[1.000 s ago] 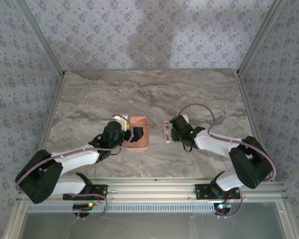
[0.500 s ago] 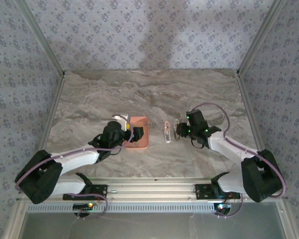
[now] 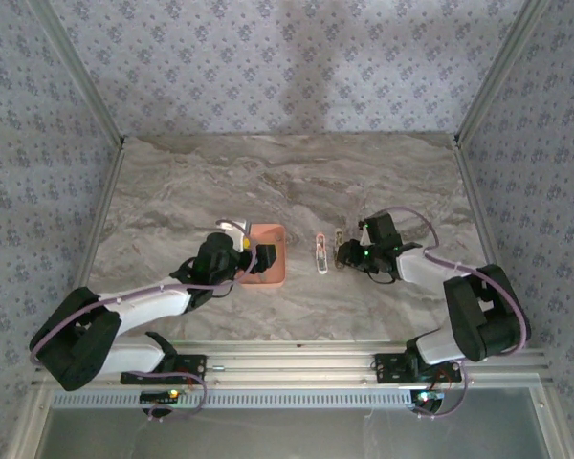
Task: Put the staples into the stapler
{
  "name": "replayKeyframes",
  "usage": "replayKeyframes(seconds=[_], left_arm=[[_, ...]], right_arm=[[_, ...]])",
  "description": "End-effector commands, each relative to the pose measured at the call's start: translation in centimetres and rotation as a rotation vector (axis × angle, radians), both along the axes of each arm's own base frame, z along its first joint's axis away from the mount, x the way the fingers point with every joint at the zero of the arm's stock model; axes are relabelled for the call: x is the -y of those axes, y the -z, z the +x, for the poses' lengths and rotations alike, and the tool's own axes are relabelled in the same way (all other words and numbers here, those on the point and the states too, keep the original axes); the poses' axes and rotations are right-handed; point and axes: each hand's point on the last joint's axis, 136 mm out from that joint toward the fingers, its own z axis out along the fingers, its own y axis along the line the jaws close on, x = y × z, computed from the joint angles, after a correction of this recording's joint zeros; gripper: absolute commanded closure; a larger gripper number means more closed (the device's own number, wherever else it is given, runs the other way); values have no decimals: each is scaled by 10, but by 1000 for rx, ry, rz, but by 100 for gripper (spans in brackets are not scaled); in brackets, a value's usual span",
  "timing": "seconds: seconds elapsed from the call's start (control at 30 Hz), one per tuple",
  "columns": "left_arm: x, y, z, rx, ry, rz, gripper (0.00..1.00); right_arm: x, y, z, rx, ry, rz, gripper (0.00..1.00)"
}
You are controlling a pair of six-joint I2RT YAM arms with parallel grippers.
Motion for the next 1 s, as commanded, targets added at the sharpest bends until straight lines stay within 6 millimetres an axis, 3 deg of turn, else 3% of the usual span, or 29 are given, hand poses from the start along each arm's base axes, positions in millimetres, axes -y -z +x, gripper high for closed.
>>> replayKeyframes(seconds=[0.0,0.97], left_arm=[[6,-16,7,30,5,-34,16],[13,-18,12,26,20,-49,16]], right_arm=[[3,6,-1,-18,13,4,72],[16,36,-19,-127,28,-76,85]])
